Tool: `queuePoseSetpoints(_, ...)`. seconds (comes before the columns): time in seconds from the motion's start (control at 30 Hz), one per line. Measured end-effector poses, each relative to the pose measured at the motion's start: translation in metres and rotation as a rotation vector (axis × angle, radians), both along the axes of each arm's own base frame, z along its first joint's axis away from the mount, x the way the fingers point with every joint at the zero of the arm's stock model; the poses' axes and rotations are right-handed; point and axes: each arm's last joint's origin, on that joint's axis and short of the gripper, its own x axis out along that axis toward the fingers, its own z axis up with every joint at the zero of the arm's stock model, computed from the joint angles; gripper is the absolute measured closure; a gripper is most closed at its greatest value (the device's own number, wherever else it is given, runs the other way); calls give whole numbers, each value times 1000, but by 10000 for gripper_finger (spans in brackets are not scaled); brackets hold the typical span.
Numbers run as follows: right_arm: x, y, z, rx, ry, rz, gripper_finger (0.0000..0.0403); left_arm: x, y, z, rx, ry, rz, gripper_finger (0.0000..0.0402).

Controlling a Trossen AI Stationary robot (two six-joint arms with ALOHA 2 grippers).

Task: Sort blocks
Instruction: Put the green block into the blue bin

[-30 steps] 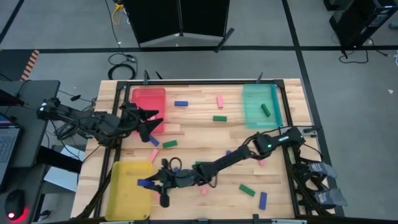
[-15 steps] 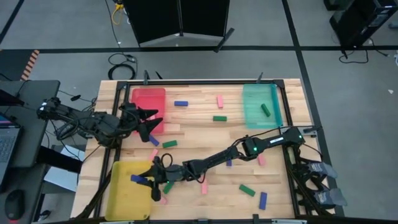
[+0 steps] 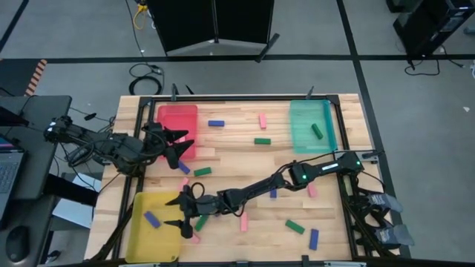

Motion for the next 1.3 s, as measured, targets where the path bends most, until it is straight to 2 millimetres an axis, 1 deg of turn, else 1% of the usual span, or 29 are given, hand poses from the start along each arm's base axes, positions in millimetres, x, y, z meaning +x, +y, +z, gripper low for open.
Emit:
queuePoseSetpoints(0.1, -2, 2, 10, -65, 6, -45, 80, 0, 0, -1, -13, 6, 2, 131)
queuePoseSetpoints(0.2, -4, 3, 23, -119, -4, -79, 101, 0, 0, -3, -12, 18, 1, 131)
queuePoseSetpoints(0.43, -13, 9, 36, -178, 16, -39, 146, 0, -1, -4, -14, 29, -28, 131)
queuePoseSetpoints(0.53, -23, 6, 37, -173, 9, -44, 154, 0, -1, -4, -15, 29, -31, 131)
queuePoseSetpoints(0.63, -43, -1, 32, -160, -12, -82, 156, 0, -1, -4, -14, 31, -31, 131)
queuePoseSetpoints(0.73, -77, -15, 33, -149, -49, -150, 156, 2, -3, -8, -12, 49, -46, 131)
queuePoseSetpoints(0.83, -116, -30, 40, -141, -68, -238, 156, 9, -5, -20, 6, 105, -50, 131)
queuePoseSetpoints(0.9, -143, -39, 42, -138, -58, -294, 157, 16, -8, -28, 15, 147, -63, 131)
queuePoseSetpoints(1.0, -187, -51, 44, -144, -48, -381, 158, 31, -14, -39, 14, 205, -93, 131)
queuePoseSetpoints(1.13, -250, -65, 50, -144, -74, -555, 158, 55, -22, -57, 4, 306, -141, 131)
queuePoseSetpoints(1.2, -281, -74, 47, -135, -83, -617, 158, 67, -25, -65, -1, 379, -175, 134)
queuePoseSetpoints(1.3, -318, -85, 50, -86, -136, -644, 158, 83, -28, -81, -8, 541, -225, 142)
